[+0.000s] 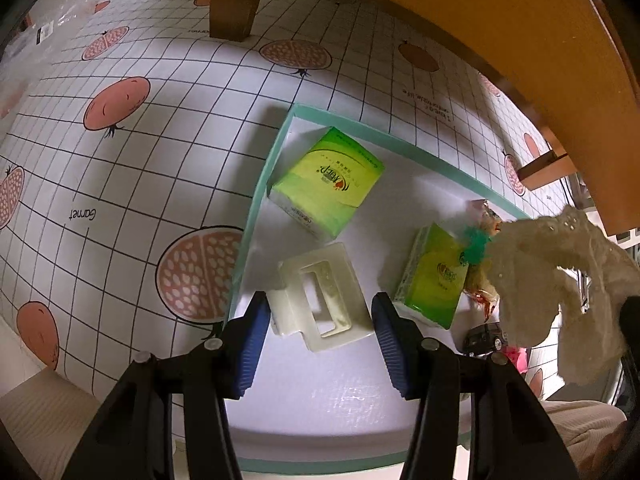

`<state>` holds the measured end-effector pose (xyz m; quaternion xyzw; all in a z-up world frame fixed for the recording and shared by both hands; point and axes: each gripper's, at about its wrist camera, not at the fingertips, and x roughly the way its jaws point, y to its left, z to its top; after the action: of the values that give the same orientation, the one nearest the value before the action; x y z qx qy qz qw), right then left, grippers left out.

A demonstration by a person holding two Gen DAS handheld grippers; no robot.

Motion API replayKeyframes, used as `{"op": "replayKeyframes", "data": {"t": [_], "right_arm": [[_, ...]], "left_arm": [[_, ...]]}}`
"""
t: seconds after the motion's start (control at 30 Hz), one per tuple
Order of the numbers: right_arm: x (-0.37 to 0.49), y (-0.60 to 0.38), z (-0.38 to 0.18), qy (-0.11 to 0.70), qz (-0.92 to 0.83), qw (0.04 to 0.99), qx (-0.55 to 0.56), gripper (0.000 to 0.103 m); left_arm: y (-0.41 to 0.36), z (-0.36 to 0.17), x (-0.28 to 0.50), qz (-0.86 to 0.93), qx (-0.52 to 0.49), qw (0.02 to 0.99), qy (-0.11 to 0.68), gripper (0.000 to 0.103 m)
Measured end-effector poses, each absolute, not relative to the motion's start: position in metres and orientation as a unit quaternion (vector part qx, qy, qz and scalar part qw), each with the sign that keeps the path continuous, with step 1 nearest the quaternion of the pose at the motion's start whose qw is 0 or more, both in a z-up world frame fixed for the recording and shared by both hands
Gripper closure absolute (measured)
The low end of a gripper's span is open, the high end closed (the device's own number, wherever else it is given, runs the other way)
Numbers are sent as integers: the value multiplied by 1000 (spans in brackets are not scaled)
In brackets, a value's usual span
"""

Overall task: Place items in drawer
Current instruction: 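Lift the beige cloth with the right tool toward the open drawer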

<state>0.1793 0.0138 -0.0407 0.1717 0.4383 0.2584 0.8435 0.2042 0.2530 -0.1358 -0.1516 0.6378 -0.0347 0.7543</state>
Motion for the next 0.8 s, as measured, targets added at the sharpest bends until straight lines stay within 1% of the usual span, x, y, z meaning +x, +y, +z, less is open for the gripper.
{"op": "replayKeyframes", "data": {"t": [0.23, 0.5, 0.6, 0.8], "right_arm": [[178, 7, -38, 435, 254, 845, 179, 99], [175, -1, -19, 419, 255, 851, 186, 99], [172, -3, -2, 402, 260, 859, 183, 99], [163, -13, 48, 349, 276, 875, 192, 99]], "left_arm": [[253, -124, 202, -40, -153, 765, 624, 49], [255, -92, 193, -58, -153, 787, 595, 49], [254, -71, 187, -70, -154, 798, 579, 49], [253, -10, 169, -92, -159, 836, 517, 49]]}}
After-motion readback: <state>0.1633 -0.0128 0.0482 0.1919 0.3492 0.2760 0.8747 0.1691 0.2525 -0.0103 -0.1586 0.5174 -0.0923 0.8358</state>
